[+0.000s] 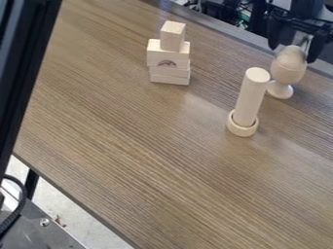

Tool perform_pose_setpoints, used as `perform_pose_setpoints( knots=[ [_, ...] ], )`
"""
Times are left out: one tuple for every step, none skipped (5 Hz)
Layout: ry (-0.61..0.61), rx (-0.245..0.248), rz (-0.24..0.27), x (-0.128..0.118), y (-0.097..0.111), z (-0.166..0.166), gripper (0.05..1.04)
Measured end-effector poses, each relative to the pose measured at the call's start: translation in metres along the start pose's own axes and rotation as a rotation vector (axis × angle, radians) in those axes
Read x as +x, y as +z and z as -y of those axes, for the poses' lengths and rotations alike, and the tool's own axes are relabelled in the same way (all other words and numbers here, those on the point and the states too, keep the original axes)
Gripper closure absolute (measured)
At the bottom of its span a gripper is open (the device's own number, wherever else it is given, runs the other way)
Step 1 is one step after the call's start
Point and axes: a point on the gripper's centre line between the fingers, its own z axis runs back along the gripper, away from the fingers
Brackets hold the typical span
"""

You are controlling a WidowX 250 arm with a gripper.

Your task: Put the round ball in the right table

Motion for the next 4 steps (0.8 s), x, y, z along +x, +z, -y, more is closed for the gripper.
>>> perform_pose_setpoints(
  knots=[
    [0.015,-0.017,0.001,0.0001,-0.0015,-0.0007,0.121],
    [0.038,-0.014,-0.005,-0.0043,-0.0089,-0.0021,0.337],
    [0.057,0.001,0.008,-0.0072,-0.0102,-0.0007,0.358],
    [0.082,0.02,0.007,-0.0089,-0.011,-0.0012,0.358]
  ],
)
